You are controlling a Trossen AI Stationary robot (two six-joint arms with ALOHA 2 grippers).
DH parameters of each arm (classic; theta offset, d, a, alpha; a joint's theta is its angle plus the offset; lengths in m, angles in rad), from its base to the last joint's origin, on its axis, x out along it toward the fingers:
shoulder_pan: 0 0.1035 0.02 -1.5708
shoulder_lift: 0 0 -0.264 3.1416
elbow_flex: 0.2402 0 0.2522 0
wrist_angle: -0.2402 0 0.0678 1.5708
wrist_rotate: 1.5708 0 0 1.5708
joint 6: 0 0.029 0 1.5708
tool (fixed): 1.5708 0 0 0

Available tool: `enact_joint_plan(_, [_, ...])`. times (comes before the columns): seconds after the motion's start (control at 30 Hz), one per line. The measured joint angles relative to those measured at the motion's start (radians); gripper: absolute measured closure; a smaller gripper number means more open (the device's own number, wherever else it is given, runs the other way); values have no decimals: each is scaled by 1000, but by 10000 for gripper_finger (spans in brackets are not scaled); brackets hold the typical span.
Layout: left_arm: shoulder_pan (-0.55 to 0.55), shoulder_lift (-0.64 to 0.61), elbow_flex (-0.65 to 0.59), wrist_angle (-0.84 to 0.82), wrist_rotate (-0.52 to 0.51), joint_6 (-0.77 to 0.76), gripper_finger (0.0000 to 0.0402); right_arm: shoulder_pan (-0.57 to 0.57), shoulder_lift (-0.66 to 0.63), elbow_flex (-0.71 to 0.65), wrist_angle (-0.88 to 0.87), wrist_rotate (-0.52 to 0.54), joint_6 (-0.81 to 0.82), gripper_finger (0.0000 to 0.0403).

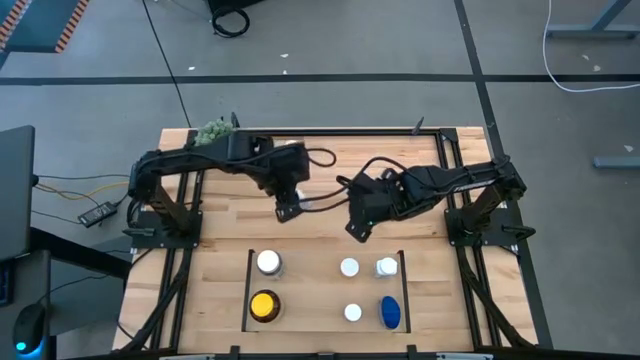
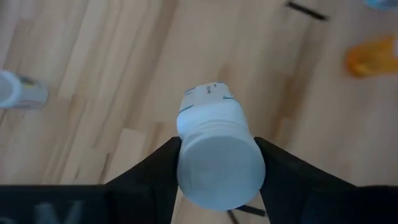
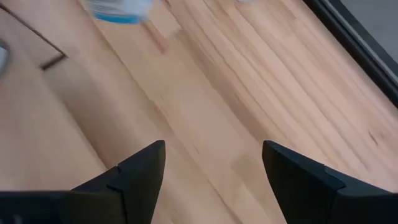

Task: Pick and place medicine bottles onto shelf by color
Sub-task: Put the white blue pill bottle on the shelf

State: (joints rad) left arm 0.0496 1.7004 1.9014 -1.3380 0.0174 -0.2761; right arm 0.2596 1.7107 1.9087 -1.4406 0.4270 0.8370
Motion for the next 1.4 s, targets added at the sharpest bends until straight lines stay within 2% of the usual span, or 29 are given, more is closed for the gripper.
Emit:
enact_joint_plan(0.17, [-100, -1, 50, -5, 0, -36, 211, 4, 0, 0, -135, 30, 174, 128])
enact_joint_plan(0.43, [-248, 0, 50, 1, -24, -132, 213, -31, 0, -8, -131, 67, 365, 128])
enact_joint_plan(0.57, [-287, 0, 50, 33, -47, -162, 213, -40, -7, -8, -131, 61, 403, 128])
enact_joint_plan(0.8, [-297, 1, 60, 109, -49, -135, 209, -78, -8, -7, -131, 14, 307, 128])
enact_joint_plan(0.97, [-312, 13, 168, 102, -43, -110, 220, -79, -14, -7, -130, -87, 195, 128])
enact_joint_plan(1.17, [-355, 72, 276, 45, -55, -138, 213, -107, -14, -7, -130, -53, 60, 128])
enact_joint_plan(1.4, [-451, 210, 387, -10, -124, -165, 216, -252, -14, -7, -130, -35, -40, 128])
